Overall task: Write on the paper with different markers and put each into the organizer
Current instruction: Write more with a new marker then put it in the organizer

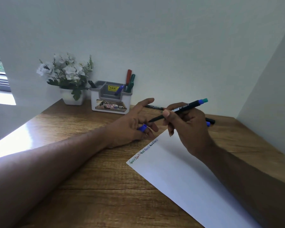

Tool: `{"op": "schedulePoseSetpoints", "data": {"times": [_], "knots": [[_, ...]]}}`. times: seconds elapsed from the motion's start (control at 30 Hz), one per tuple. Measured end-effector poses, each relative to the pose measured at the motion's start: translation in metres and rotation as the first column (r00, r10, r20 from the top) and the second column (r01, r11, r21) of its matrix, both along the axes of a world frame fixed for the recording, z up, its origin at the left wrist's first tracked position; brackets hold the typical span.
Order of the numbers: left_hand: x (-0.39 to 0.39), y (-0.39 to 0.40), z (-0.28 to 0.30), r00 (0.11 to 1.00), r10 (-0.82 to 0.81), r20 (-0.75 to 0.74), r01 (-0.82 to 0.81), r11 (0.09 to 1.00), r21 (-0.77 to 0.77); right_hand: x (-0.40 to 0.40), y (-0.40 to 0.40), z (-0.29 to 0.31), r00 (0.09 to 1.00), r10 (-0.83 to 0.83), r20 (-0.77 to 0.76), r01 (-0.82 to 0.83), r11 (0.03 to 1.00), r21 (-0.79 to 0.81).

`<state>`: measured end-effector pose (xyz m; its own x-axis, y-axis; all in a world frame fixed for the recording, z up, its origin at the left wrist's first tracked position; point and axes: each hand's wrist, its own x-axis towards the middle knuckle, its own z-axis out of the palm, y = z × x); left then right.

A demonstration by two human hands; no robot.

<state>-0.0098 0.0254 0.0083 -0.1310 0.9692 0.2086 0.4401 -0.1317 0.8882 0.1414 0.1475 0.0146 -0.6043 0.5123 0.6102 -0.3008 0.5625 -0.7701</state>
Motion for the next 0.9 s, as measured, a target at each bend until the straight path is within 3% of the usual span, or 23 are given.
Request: {"op": "schedulePoseSetpoints", "data": {"times": [0.23, 0.4, 0.5, 0.6, 0.7, 0.9], "knots": [[0.001, 0.000, -0.002, 0.996, -0.081, 0.029, 0.080, 0.996, 0.029, -0.006, -0.004, -0.009, 0.962, 0.101, 0.254, -0.088, 0.994, -0.065], [0.000, 0.000, -0.004, 0.994, -0.042, 0.101, 0.036, 0.997, 0.063, -0.008, -0.008, -0.009, 0.945, 0.095, 0.312, -0.077, 0.995, -0.069], [0.001, -0.001, -0.006, 0.985, 0.165, -0.044, -0.158, 0.979, 0.130, -0.008, -0.009, 0.000, 0.973, 0.112, 0.201, -0.084, 0.986, -0.144], [0.001, -0.001, -0.008, 0.905, 0.357, -0.231, -0.308, 0.925, 0.223, -0.011, -0.005, 0.006, 0.987, 0.114, 0.110, -0.089, 0.974, -0.207], [0.005, -0.003, -0.009, 0.858, 0.396, -0.328, -0.319, 0.910, 0.263, -0.014, -0.006, 0.007, 0.988, 0.105, 0.113, -0.081, 0.977, -0.198], [0.004, -0.007, -0.012, 0.856, 0.402, -0.325, -0.299, 0.898, 0.322, -0.014, -0.017, -0.001, 0.983, 0.046, 0.180, -0.024, 0.992, -0.120]]}}
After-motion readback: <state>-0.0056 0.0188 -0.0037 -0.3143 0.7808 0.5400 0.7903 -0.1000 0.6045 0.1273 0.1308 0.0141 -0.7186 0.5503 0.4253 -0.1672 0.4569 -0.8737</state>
